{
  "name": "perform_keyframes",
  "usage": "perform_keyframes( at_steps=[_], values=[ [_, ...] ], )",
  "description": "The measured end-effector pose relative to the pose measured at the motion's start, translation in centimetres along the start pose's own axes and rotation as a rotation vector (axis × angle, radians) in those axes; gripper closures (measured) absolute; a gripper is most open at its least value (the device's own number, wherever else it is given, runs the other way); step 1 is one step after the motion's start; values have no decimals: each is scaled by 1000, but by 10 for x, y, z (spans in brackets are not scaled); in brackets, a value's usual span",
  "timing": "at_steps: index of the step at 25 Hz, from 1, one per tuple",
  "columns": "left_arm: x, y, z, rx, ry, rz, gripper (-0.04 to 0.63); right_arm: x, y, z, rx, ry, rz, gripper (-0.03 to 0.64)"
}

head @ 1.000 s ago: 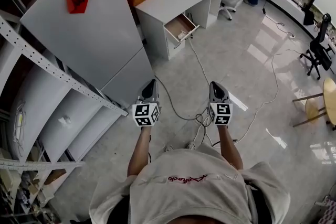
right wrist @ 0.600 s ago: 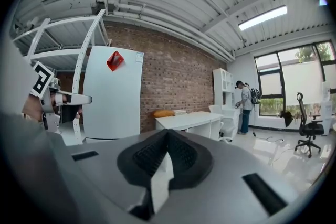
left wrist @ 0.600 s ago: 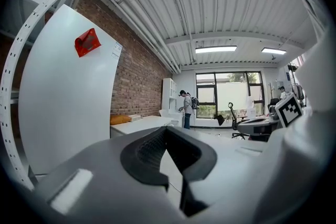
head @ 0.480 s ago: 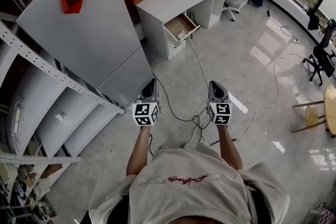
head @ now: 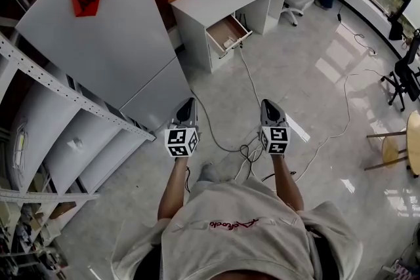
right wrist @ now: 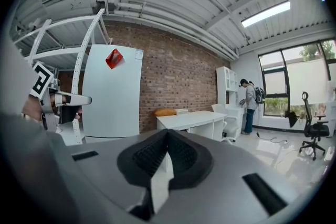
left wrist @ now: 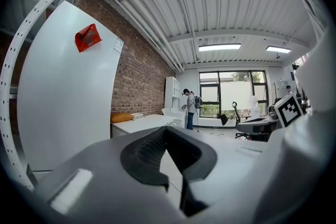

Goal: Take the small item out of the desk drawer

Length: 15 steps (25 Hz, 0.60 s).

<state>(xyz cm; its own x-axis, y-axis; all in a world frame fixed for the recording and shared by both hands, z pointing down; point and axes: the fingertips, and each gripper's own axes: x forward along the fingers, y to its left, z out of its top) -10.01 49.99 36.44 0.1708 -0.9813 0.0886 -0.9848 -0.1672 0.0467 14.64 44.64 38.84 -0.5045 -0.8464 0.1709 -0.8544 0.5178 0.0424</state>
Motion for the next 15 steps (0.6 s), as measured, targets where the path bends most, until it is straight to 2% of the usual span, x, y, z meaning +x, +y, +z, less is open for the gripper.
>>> perform_keyframes(
  at_steps=[9, 15],
  values=[
    [59, 25, -8, -20, 14, -39, 586, 49, -10, -10, -7, 46, -21, 606],
    [120, 50, 5, -26, 6, -88, 586, 103, -28, 12, -10, 48, -78, 606]
  ],
)
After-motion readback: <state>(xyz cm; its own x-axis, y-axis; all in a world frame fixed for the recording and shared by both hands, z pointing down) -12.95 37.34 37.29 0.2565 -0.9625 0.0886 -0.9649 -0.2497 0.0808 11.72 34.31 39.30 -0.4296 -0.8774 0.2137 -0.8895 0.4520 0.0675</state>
